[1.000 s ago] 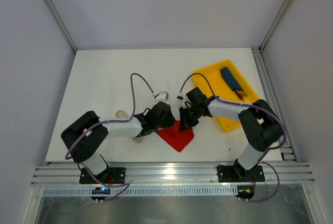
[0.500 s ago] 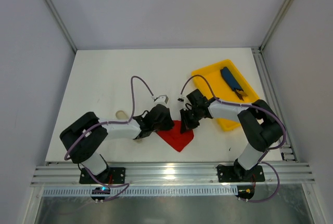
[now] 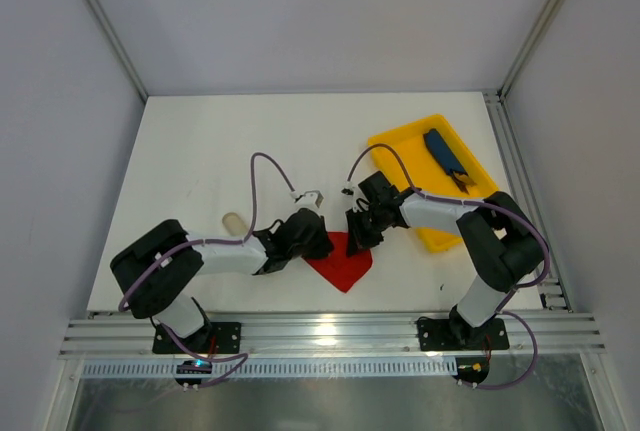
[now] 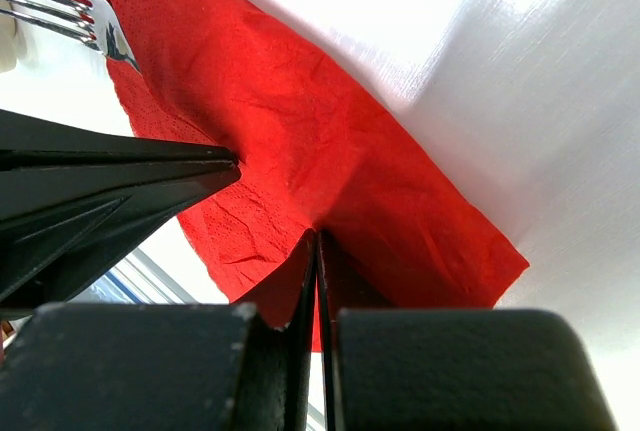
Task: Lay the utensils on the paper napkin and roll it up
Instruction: Roll the napkin at the center of the board.
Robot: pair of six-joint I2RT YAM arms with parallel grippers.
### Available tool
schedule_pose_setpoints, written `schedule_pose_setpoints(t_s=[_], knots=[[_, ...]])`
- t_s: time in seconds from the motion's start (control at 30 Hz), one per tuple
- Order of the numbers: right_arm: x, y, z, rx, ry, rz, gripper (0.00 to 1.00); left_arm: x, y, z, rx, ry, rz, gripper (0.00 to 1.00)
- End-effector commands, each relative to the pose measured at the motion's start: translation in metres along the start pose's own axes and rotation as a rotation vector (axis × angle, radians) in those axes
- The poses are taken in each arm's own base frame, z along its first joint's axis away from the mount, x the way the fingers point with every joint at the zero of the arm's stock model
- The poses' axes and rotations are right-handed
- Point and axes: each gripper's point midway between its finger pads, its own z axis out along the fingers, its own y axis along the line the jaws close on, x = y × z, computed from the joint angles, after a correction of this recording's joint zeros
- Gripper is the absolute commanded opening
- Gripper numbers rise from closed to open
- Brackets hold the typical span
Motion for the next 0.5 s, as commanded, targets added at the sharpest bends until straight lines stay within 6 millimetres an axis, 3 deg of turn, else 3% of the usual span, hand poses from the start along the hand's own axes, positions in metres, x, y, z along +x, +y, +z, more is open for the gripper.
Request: schedule_pose_setpoints(t_s=[0.0, 0.47], knots=[[-0.013, 0.007, -0.007, -0.003, -0.058, -0.031, 0.04, -0.002, -0.002, -0.001, 0.011, -0.017, -0.010, 0.00], [-0.019, 0.012, -0.014, -0.005, -0.084, -0.037, 0.04, 0.015, 0.019, 0.008, -0.061, 0.023, -0.023, 0.00]])
